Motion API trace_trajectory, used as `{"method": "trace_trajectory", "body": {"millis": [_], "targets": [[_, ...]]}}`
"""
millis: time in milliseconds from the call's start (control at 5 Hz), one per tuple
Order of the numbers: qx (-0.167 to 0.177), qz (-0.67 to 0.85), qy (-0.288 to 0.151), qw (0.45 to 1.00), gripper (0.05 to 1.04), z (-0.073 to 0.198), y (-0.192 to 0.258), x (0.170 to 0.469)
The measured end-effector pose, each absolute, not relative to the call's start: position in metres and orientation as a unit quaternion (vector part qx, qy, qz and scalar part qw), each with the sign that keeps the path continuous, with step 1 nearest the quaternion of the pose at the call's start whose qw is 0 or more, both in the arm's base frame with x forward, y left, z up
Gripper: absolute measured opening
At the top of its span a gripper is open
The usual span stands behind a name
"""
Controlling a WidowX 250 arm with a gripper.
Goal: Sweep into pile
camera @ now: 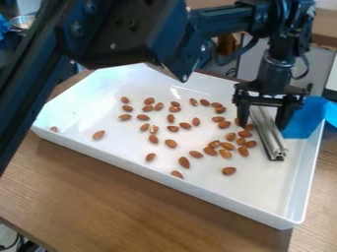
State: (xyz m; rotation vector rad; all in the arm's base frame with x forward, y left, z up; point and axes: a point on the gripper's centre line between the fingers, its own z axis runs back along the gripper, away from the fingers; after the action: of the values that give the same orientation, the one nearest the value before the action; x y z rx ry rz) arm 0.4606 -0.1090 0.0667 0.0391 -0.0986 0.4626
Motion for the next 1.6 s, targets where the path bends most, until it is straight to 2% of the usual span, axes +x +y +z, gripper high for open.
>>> {"method": "trace_trajectory", "body": {"millis": [400, 800, 1200, 1600], "targets": [[0.009, 0.229, -0.040, 0.973, 0.388, 0.068, -0.113, 0.459], [-0.011, 0.230, -0.026, 0.973, 0.370, 0.067, -0.100, 0.455], [-0.045, 0.261, -0.012, 0.964, 0.370, 0.065, -0.054, 0.439], [-0.069, 0.279, -0.021, 0.958, 0.370, 0.062, -0.006, 0.412]]}}
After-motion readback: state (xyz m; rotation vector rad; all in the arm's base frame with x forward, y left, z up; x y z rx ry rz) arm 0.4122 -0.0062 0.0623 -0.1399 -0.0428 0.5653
